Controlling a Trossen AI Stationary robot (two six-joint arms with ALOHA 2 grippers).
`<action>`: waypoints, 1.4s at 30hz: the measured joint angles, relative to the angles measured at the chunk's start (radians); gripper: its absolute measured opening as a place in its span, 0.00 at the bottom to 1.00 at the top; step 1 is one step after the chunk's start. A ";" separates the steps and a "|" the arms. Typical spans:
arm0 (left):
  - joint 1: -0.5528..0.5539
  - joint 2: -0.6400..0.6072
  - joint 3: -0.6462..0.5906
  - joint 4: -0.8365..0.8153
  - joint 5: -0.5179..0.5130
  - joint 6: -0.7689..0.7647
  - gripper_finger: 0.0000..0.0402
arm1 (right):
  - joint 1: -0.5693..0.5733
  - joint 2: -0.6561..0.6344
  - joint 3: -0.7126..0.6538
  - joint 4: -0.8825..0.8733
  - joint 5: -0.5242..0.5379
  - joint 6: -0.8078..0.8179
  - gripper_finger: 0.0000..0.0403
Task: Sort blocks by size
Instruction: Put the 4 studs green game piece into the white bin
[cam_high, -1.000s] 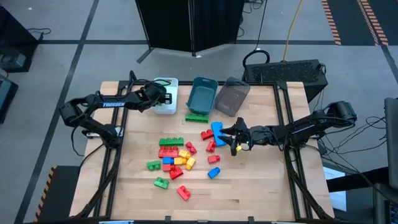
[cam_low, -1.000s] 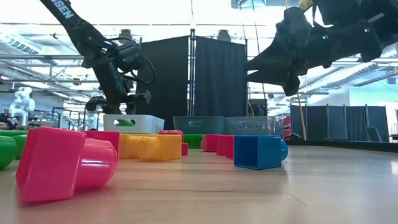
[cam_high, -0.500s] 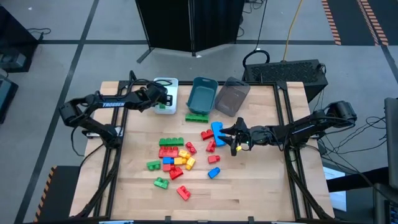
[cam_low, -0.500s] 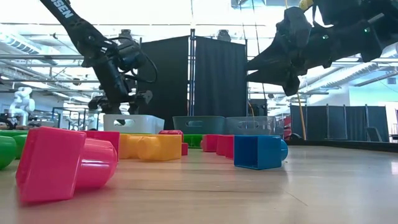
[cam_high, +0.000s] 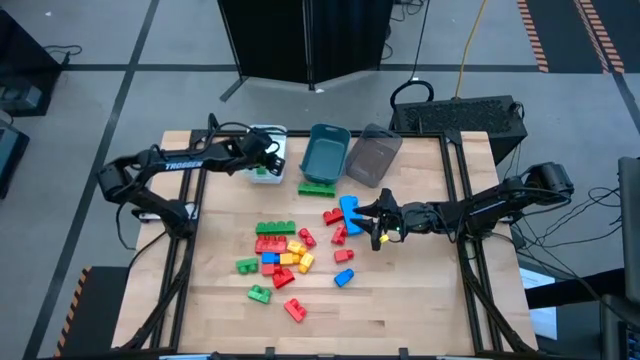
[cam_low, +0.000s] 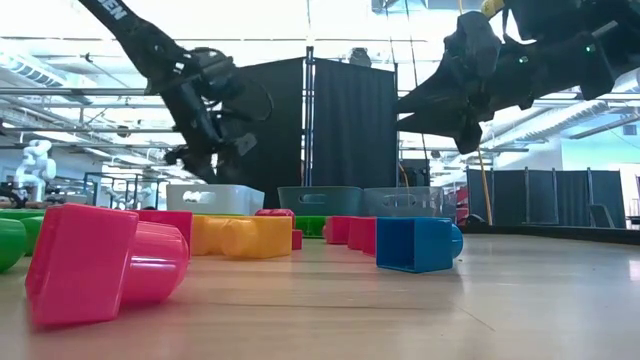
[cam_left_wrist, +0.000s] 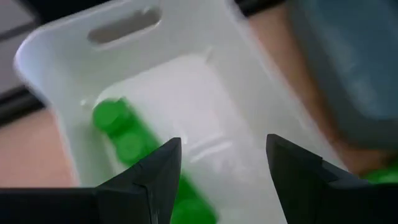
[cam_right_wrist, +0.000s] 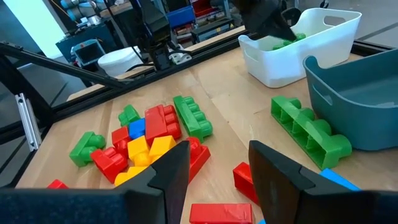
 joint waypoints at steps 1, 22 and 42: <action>0.011 0.009 0.000 -0.006 0.000 -0.001 0.54 | 0.000 0.000 0.000 -0.001 0.000 0.000 0.37; 0.052 0.107 0.034 -0.109 0.043 0.067 0.39 | -0.001 0.000 0.000 0.000 0.008 -0.007 0.37; -0.049 -0.008 0.217 -0.243 -0.031 0.271 0.39 | -0.001 0.000 0.000 -0.015 0.005 -0.016 0.37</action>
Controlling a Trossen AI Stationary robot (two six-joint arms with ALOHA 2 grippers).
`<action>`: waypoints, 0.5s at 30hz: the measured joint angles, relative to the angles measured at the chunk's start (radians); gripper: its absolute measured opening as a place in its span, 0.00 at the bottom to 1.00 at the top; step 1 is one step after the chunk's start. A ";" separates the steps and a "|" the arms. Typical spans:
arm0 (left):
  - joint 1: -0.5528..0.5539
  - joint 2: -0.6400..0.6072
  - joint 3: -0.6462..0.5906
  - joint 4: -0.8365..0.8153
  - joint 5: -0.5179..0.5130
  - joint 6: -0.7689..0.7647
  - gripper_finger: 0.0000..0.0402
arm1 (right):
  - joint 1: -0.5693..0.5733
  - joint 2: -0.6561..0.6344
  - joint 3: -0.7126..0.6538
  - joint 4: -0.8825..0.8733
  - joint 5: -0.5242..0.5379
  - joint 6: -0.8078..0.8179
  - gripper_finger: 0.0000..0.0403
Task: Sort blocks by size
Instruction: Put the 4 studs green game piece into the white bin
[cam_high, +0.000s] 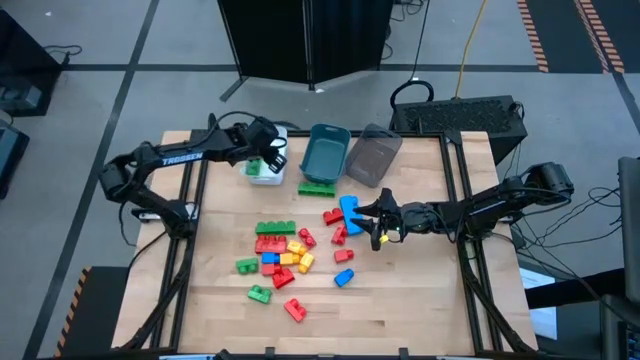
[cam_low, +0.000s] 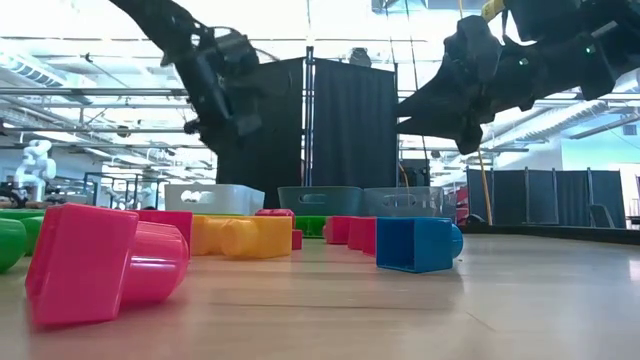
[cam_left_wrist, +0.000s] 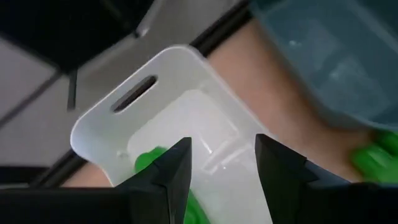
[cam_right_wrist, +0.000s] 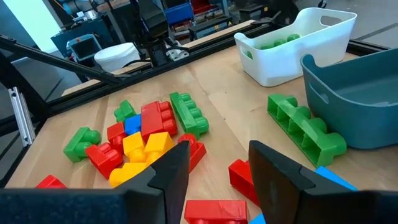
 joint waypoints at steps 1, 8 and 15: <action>-0.016 -0.013 0.000 -0.008 0.003 0.019 0.39 | 0.000 0.000 0.000 0.000 0.000 0.000 0.37; -0.138 -0.041 -0.002 0.004 0.171 0.078 0.39 | 0.007 0.000 0.000 -0.001 -0.001 0.000 0.37; -0.229 -0.033 -0.095 0.127 0.254 0.164 0.39 | 0.022 0.000 0.000 -0.001 -0.003 0.000 0.37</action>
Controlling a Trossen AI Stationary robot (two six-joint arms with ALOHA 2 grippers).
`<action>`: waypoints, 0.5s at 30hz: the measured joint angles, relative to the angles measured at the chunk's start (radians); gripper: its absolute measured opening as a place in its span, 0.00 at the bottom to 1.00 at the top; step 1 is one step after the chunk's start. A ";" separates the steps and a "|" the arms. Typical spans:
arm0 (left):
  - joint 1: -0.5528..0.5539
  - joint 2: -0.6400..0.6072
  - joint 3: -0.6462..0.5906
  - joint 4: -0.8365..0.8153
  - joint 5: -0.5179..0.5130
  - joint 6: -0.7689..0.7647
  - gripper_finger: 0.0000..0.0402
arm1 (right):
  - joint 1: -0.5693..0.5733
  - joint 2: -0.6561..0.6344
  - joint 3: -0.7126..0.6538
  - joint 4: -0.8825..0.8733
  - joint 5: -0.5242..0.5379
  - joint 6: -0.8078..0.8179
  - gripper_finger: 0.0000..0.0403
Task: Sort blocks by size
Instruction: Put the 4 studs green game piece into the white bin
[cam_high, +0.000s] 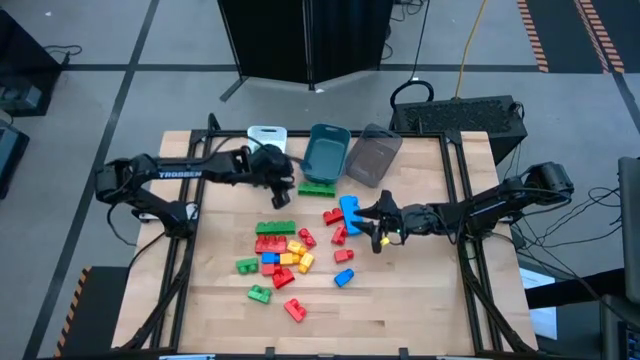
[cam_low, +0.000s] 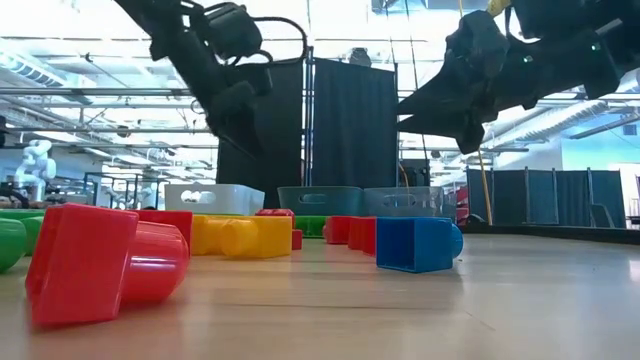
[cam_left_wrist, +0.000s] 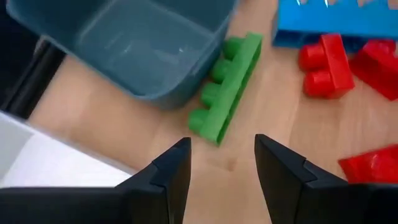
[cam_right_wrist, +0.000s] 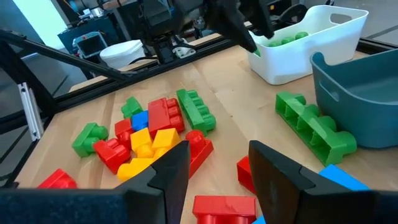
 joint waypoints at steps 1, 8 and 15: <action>-0.009 0.000 -0.018 0.030 0.000 0.032 0.39 | 0.000 0.000 0.000 0.000 -0.003 0.000 0.37; -0.043 0.005 -0.143 0.224 0.009 0.116 0.50 | 0.012 0.000 0.000 0.000 -0.003 0.000 0.37; -0.044 0.085 -0.184 0.354 0.008 0.117 0.72 | 0.013 0.000 0.000 -0.003 -0.003 0.000 0.37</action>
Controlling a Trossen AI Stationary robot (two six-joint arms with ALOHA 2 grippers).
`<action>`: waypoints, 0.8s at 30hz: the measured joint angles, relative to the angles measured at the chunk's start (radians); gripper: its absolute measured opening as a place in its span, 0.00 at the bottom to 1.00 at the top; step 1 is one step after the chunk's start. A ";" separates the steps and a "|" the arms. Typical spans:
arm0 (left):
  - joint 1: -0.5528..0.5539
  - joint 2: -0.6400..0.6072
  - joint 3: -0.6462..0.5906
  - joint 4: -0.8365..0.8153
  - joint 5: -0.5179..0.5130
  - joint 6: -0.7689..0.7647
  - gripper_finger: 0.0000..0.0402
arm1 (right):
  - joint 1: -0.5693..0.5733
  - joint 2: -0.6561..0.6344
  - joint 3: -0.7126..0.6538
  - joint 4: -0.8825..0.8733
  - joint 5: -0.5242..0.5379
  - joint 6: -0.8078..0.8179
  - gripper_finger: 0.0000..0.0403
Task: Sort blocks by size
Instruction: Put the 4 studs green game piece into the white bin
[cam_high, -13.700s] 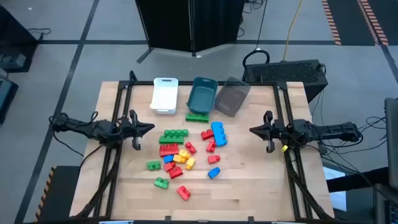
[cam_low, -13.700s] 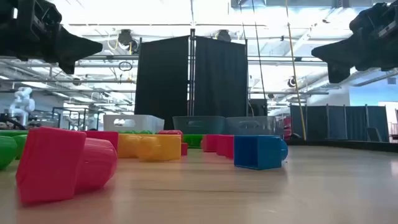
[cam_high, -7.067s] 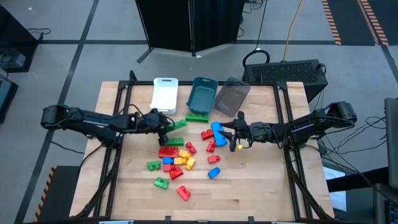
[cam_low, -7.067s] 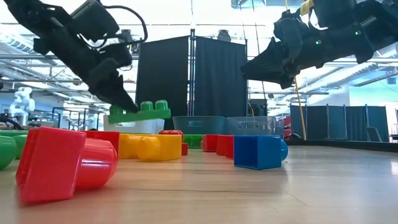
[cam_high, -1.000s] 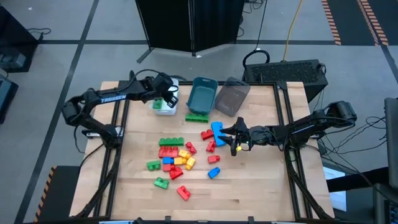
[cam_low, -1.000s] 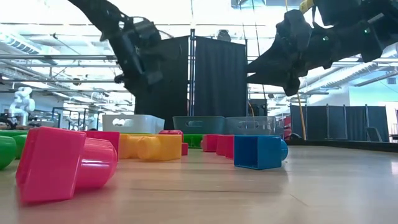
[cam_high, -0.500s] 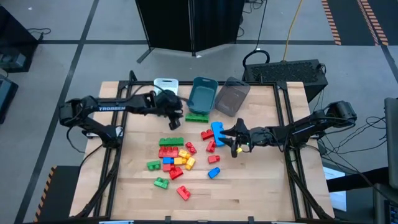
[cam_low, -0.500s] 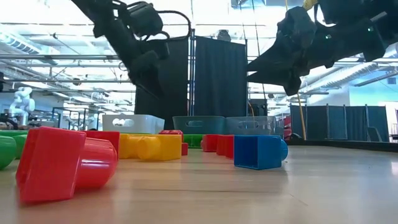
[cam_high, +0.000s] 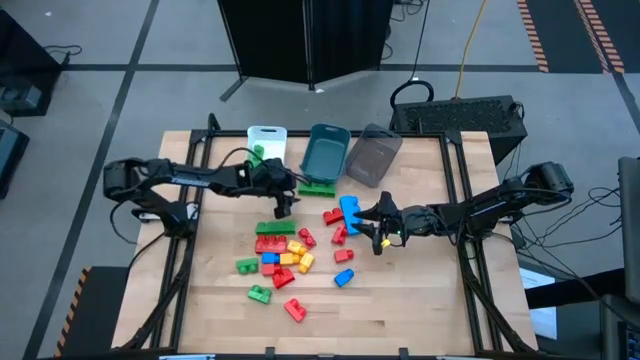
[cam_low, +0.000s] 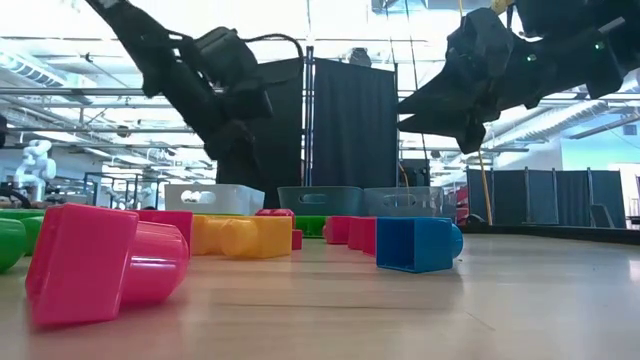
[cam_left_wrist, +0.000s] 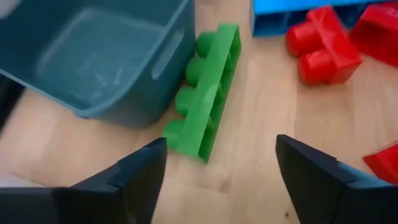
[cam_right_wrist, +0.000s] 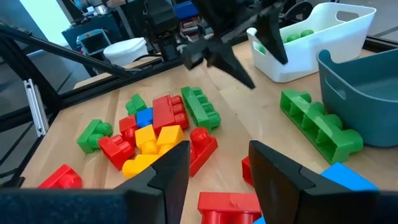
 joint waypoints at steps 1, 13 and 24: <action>-0.001 0.021 -0.001 0.025 0.000 0.000 0.74 | 0.000 0.000 0.000 -0.001 0.000 0.001 0.37; 0.021 0.201 0.021 0.126 -0.039 0.040 0.76 | 0.005 0.000 0.000 -0.006 0.000 0.000 0.37; 0.028 0.212 0.018 0.164 -0.031 0.030 0.72 | 0.005 0.000 0.000 -0.004 0.000 -0.004 0.37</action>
